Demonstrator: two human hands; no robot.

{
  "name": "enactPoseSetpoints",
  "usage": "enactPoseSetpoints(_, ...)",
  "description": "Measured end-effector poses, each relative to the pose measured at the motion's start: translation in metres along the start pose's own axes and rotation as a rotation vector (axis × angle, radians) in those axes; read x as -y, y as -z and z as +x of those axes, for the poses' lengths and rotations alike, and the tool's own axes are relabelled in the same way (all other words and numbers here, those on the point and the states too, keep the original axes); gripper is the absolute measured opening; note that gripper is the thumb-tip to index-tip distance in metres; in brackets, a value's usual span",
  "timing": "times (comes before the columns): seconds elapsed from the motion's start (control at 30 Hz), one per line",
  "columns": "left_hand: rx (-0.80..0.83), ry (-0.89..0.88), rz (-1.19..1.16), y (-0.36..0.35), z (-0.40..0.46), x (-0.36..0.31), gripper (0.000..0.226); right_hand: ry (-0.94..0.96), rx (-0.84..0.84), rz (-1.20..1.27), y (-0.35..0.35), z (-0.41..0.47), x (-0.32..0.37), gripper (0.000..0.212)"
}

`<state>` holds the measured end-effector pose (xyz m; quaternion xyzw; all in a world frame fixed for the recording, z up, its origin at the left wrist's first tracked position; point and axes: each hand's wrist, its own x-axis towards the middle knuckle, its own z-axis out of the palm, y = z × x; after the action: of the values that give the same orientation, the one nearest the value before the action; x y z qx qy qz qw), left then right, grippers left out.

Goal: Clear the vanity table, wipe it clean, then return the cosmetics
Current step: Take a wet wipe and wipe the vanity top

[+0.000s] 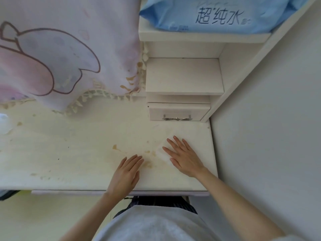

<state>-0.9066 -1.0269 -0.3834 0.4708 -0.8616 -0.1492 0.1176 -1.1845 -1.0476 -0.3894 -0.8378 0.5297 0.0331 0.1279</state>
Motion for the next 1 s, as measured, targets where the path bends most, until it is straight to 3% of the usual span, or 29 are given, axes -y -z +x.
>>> enactPoseSetpoints(0.2, 0.037, 0.209, -0.034, -0.004, -0.050, -0.004, 0.055, -0.147, 0.031, -0.042, -0.020, -0.007, -0.012, 0.051)
enactPoseSetpoints(0.33, 0.068, 0.234, -0.046, -0.006, -0.065, -0.003, 0.056, -0.191, 0.014, -0.024, -0.023, -0.028, -0.005, 0.050)
enactPoseSetpoints(0.57, 0.129, 0.219, -0.029, -0.016, -0.073, 0.001, 0.053, 0.014, -0.051, 0.037, -0.037, 0.012, 0.093, 0.047)
enactPoseSetpoints(0.7, 0.134, 0.175, -0.014, -0.015, -0.074, 0.005, 0.051, 0.067, -0.038, 0.006, -0.029, 0.053, 0.089, 0.047)
enactPoseSetpoints(0.9, 0.140, 0.179, -0.011, -0.018, -0.076, 0.007, 0.051, -0.292, -0.111, 0.012, -0.025, 0.023, 0.014, 0.048)
enactPoseSetpoints(1.0, 0.122, 0.166, -0.015, -0.021, -0.078, 0.007, 0.050, -0.345, -0.093, 0.008, -0.033, -0.021, 0.021, 0.050)
